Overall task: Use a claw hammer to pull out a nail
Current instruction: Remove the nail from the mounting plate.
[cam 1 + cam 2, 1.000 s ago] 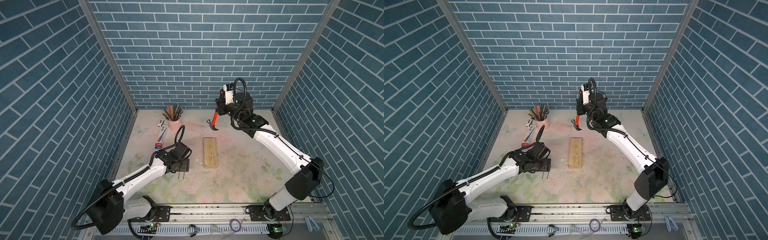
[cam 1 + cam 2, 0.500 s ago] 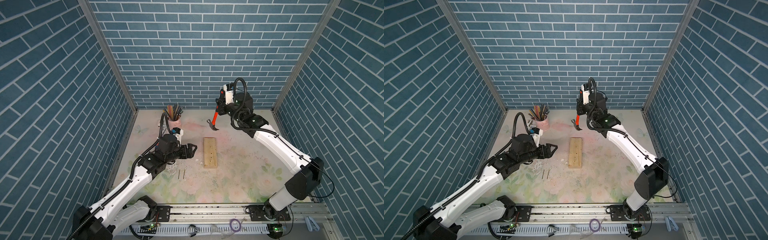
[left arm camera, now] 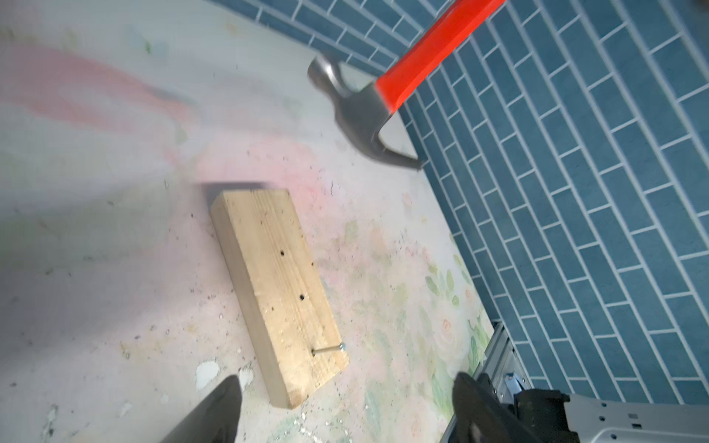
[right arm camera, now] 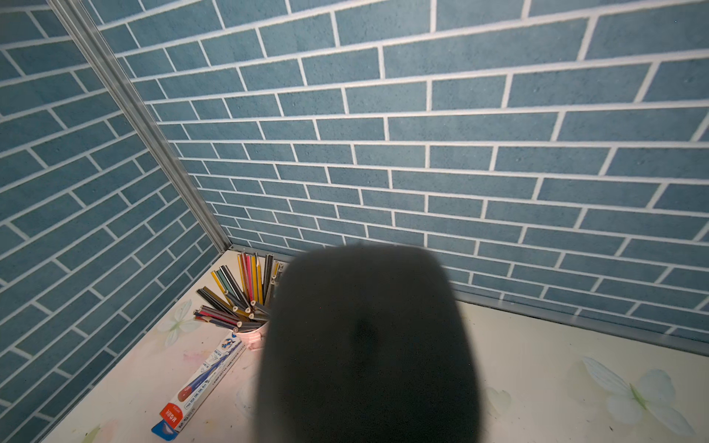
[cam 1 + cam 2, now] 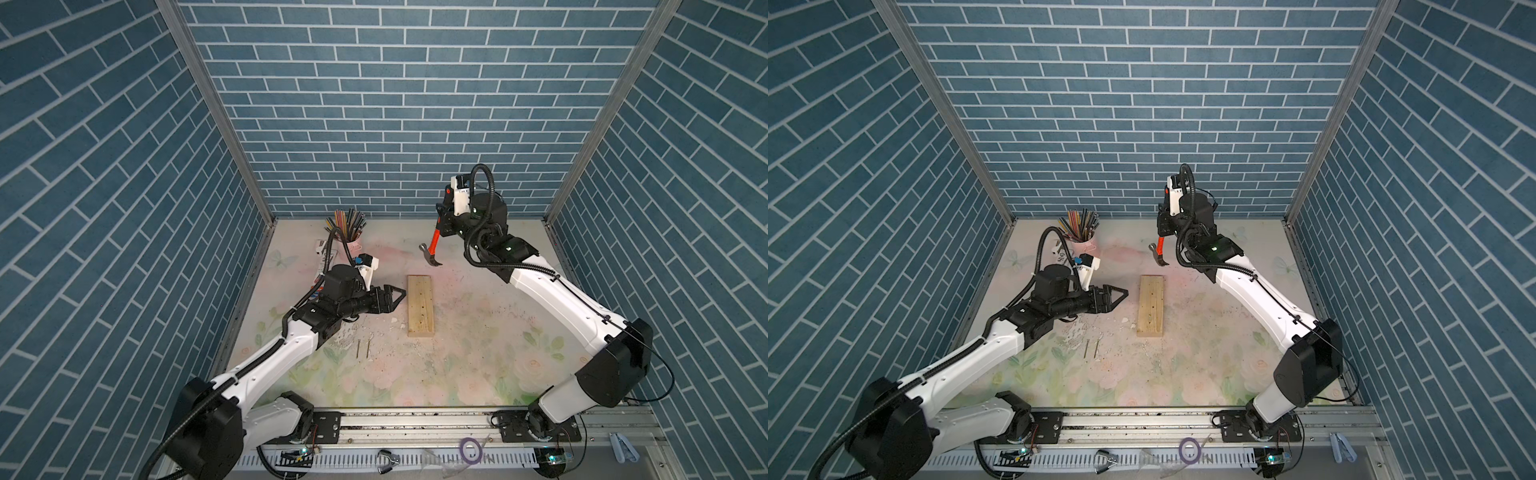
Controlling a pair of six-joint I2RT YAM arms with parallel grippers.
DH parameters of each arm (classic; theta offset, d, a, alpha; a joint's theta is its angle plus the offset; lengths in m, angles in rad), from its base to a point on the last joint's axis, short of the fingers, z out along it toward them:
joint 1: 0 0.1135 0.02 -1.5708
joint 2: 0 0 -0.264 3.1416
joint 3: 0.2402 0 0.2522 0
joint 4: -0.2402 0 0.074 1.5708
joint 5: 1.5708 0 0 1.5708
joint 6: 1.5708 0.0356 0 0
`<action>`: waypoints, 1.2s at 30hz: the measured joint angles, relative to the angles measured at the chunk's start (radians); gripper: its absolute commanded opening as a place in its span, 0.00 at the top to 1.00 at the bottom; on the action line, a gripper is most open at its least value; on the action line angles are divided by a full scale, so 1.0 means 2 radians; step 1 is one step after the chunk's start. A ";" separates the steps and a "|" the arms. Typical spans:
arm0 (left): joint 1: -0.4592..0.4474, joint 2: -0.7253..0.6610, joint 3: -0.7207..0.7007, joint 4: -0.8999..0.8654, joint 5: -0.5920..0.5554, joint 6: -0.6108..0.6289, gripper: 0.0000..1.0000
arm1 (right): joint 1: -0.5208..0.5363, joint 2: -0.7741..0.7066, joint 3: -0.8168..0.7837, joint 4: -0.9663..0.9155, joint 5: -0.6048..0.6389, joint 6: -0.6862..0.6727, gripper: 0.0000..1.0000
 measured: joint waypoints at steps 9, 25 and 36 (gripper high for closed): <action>-0.007 0.101 -0.028 0.055 0.047 0.009 0.13 | 0.000 -0.020 -0.071 0.065 0.021 0.002 1.00; -0.023 0.222 -0.033 0.133 0.088 -0.007 0.36 | 0.021 -0.020 -0.167 0.205 0.060 0.014 1.00; -0.030 0.256 -0.032 0.175 0.108 -0.030 0.78 | 0.041 -0.009 -0.166 0.227 0.082 0.015 1.00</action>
